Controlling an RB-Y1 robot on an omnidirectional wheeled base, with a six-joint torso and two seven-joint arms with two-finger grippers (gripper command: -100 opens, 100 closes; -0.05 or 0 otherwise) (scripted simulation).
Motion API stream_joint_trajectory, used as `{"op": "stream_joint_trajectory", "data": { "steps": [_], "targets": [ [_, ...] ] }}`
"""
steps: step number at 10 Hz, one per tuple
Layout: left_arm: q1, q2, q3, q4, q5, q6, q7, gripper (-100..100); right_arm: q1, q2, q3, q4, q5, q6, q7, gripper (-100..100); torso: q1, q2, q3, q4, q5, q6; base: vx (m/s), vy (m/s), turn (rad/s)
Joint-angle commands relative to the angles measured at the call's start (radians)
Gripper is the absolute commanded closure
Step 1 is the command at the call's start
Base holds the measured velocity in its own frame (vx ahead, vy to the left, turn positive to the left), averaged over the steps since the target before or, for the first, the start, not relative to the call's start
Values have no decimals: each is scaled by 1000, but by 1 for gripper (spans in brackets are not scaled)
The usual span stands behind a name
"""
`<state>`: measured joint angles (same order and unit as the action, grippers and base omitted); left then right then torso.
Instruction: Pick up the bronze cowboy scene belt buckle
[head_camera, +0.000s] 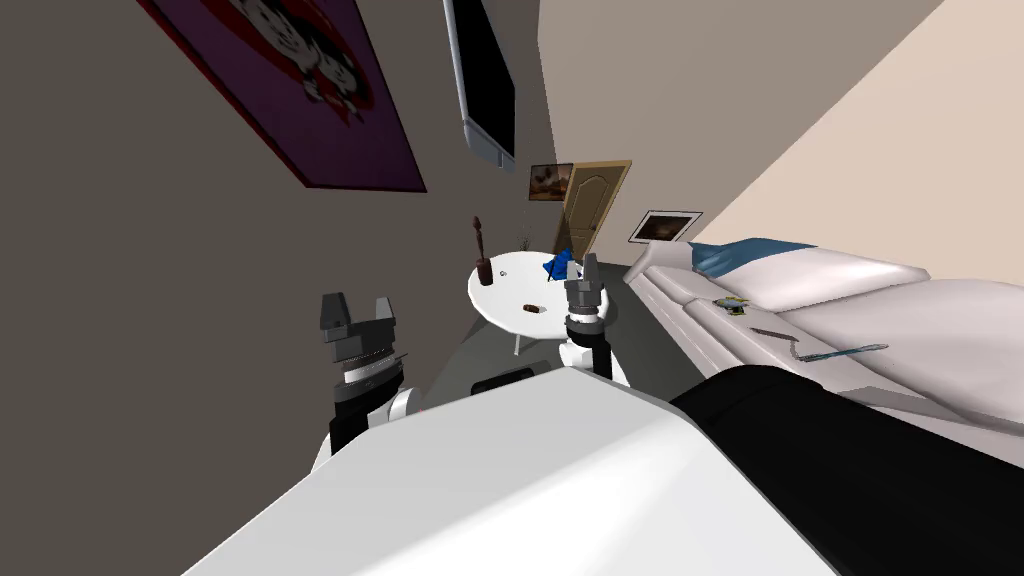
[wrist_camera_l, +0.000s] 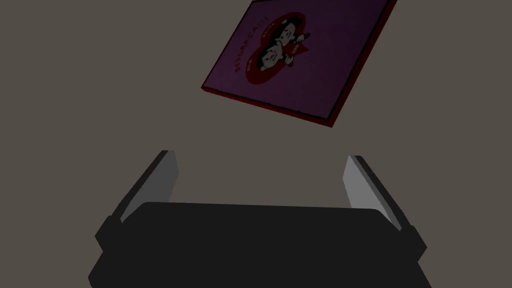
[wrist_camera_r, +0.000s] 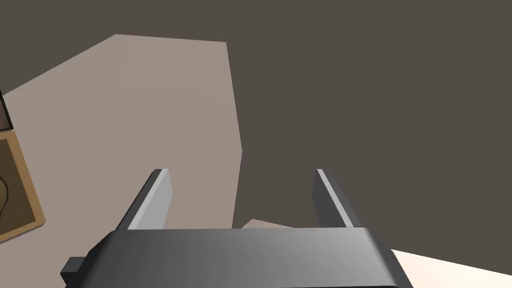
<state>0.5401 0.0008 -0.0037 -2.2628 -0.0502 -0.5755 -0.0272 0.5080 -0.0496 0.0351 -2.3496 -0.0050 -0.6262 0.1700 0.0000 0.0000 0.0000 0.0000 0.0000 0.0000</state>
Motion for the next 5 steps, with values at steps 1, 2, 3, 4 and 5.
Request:
{"op": "stream_joint_trajectory", "data": {
  "steps": [1, 2, 3, 4, 5],
  "targets": [
    [0, 0, 0, 0, 0, 0, 0, 0, -1, -28, 5, 13, 5, 4, 0, -100, 0, 0, 0, 0, 0, 0, 18, 53, 84],
    [0, 0, 0, 0, 0, 0, 0, 0, -2, -46, 8, 23, 9, 7, 0, -100, 3, -1, -1, 0, 0, 0, 49, 86, 97],
    [0, 0, 0, 0, 0, 0, 0, 0, -3, -67, 12, 36, 13, 10, 0, -100, 5, -3, -2, -1, 1, 0, 42, 86, 84],
    [0, 0, 0, 0, 0, 0, 0, 0, -4, -91, 17, 51, 19, 14, -1, -100, 6, -3, -2, -1, 1, 0, 41, 93, 114],
    [0, 0, 0, 0, 0, 0, 0, 0, -6, -119, 22, 70, 25, 18, -1, -100, 6, -3, -2, -1, 1, 0, 44, 99, 119]
  ]
}}
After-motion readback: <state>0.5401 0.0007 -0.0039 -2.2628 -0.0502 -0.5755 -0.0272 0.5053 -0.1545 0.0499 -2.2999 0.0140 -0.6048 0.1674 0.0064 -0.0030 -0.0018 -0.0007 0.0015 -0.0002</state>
